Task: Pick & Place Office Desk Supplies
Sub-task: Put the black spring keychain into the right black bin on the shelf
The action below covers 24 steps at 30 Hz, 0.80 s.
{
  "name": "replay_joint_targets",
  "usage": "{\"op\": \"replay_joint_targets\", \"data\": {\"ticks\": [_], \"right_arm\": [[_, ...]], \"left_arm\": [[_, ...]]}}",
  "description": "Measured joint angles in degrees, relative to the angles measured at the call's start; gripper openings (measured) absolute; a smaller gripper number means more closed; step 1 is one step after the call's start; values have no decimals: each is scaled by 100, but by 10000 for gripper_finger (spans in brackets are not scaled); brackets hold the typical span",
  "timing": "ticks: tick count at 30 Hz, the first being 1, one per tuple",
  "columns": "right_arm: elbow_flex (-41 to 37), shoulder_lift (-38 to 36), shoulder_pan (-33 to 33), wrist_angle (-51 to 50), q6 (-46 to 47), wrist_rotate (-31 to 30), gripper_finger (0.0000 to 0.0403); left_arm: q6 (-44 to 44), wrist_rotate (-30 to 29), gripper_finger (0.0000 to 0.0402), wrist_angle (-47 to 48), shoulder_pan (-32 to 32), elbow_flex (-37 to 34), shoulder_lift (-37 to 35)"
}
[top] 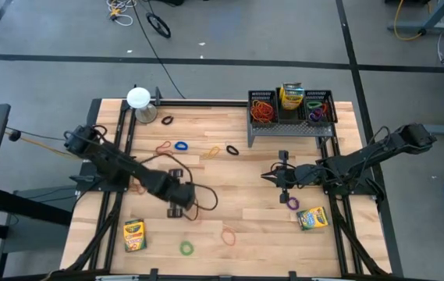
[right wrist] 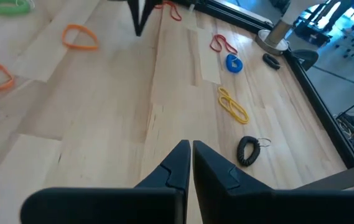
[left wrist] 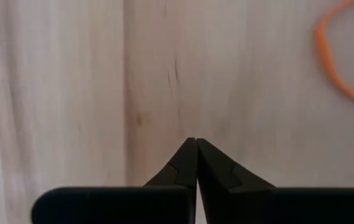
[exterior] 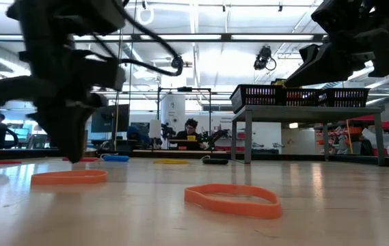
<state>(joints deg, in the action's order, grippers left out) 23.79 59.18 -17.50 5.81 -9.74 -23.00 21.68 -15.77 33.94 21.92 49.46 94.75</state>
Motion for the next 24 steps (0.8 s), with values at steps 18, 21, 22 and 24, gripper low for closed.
{"op": "replay_joint_targets", "data": {"ticks": [18,21,22,24], "right_arm": [[2,2,0,20,0,2,27],[2,2,0,30,0,1,27],[2,2,0,30,0,1,27],[2,2,0,30,0,0,27]], "left_arm": [[-801,-369,7,-555,-3215,-140,-1258],[-909,-379,13,-488,-3849,26,-944],[-951,-397,18,-411,-4033,112,-841],[-1039,-413,34,-160,-4337,278,-627]]}}
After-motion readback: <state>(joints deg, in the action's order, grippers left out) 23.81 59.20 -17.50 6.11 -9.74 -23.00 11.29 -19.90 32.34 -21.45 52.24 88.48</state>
